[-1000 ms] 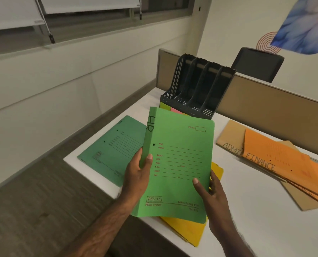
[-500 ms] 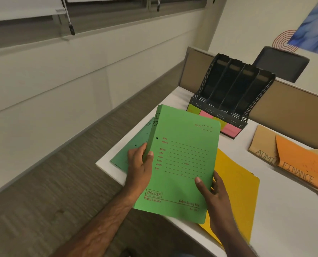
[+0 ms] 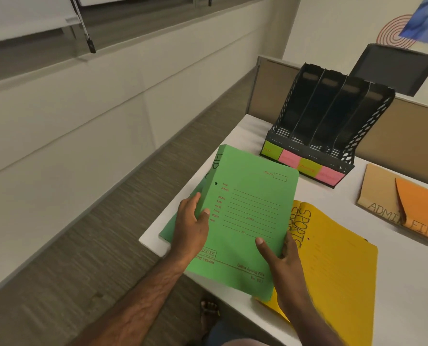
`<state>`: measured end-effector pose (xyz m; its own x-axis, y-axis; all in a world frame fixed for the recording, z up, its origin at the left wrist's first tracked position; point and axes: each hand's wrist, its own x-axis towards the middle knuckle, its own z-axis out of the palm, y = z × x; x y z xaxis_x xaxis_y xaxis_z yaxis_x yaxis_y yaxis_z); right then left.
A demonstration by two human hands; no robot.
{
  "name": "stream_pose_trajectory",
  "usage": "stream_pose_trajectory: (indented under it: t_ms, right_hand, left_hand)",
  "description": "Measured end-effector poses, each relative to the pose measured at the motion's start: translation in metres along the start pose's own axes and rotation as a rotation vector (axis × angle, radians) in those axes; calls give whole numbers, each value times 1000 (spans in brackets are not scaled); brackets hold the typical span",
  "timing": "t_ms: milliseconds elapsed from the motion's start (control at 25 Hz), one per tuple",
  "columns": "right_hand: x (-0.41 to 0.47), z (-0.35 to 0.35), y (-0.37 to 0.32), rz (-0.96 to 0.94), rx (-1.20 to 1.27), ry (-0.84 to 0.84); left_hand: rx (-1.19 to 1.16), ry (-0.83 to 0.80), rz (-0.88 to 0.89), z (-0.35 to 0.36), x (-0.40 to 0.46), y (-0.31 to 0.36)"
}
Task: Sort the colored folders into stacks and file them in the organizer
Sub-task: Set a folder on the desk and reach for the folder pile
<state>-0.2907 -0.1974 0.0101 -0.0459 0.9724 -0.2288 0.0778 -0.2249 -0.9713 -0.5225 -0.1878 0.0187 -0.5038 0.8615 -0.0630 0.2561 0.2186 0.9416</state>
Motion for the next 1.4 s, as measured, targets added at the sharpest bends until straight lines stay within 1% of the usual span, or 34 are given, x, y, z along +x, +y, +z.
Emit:
stream_pose_trajectory:
  t_ms: [160, 320, 480, 600, 720, 1000, 1120, 1200, 1280, 1400]
  right_hand:
    - [22, 22, 4, 51, 3, 34]
    - [40, 43, 9, 104, -20, 46]
    - [56, 60, 16, 184, -39, 60]
    - [61, 70, 20, 185, -71, 51]
    - [62, 78, 26, 184, -130, 82]
    - [55, 99, 36, 163, -303, 220]
    - [51, 105, 38, 156, -332, 261]
    - [45, 110, 34, 192, -343, 286]
    - [40, 111, 30, 211, -340, 294]
    - [19, 111, 26, 182, -349, 341]
  left_hand:
    - [83, -70, -36, 2, 38, -8]
    - [164, -157, -99, 9, 71, -18]
    - [238, -209, -173, 12, 93, -31]
    - [278, -245, -182, 8, 103, -42]
    - [271, -290, -190, 4, 109, -47]
    - [229, -402, -172, -12, 117, -49]
    - [242, -460, -138, -21, 117, -48]
    - [245, -485, -113, -30, 115, -48]
    - [255, -475, -69, -32, 111, -47]
    - [295, -463, 16, -35, 91, -44]
